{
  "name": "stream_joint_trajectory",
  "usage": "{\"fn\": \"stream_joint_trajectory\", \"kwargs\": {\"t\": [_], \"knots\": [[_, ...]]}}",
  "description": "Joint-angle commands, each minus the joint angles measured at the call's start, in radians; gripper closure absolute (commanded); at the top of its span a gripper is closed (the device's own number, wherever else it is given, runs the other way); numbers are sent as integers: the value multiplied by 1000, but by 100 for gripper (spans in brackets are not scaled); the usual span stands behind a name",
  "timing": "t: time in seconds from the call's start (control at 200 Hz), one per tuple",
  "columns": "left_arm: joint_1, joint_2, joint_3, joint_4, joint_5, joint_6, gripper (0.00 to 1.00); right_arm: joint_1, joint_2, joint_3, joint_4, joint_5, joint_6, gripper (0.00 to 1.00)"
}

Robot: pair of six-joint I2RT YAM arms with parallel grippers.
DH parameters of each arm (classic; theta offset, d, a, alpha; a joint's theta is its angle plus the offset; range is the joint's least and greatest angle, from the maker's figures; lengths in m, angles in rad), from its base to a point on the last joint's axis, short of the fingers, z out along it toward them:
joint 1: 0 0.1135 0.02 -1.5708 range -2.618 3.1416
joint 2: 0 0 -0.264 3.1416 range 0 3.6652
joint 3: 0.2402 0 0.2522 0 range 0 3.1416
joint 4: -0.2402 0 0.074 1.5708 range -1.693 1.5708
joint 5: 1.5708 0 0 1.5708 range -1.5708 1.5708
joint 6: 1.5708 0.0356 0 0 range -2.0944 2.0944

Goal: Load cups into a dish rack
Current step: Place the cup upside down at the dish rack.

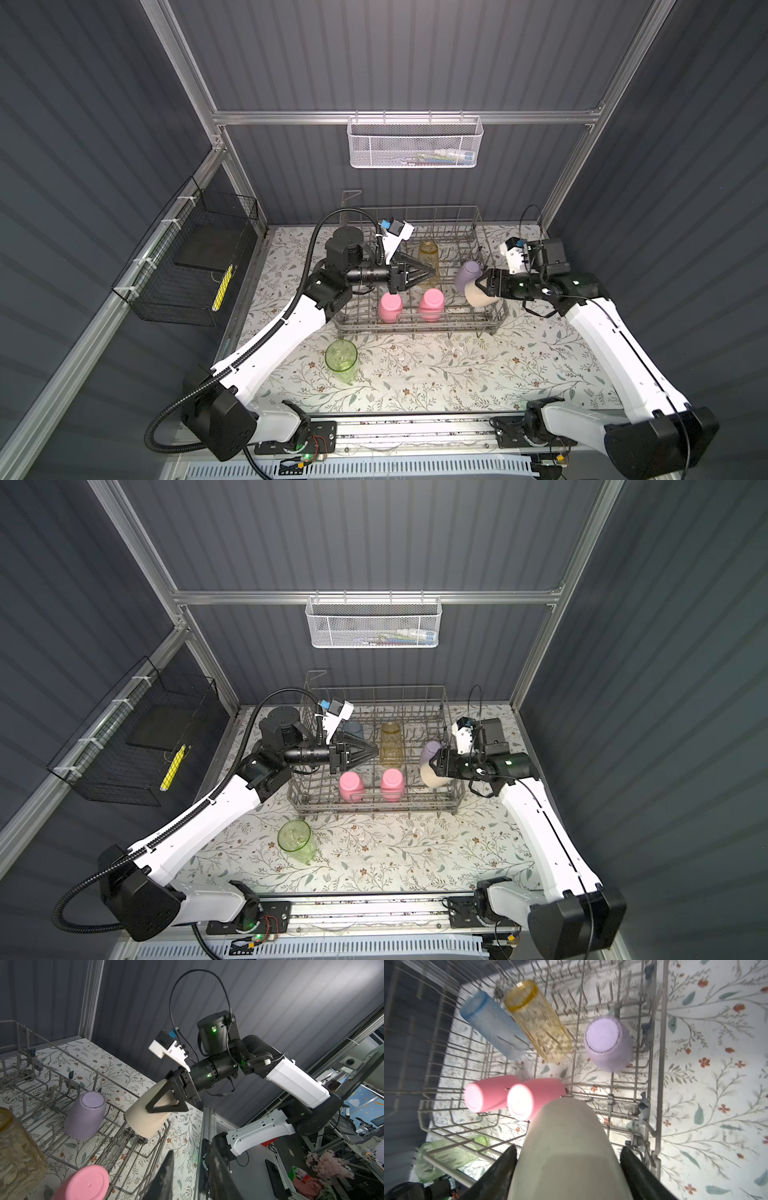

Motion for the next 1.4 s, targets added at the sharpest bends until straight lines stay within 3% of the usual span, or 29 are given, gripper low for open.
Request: {"fn": "stream_joint_trajectory", "kwargs": {"t": [0.0, 0.775, 1.396], "knots": [[6, -11, -18, -11, 5, 24, 70, 25, 22, 54, -39, 111, -44, 55], [11, -5, -40, -21, 17, 43, 73, 159, 187, 70, 22, 349, -75, 54], [13, -3, -53, -18, 20, 43, 73, 206, 253, 21, 19, 429, -69, 53]]}}
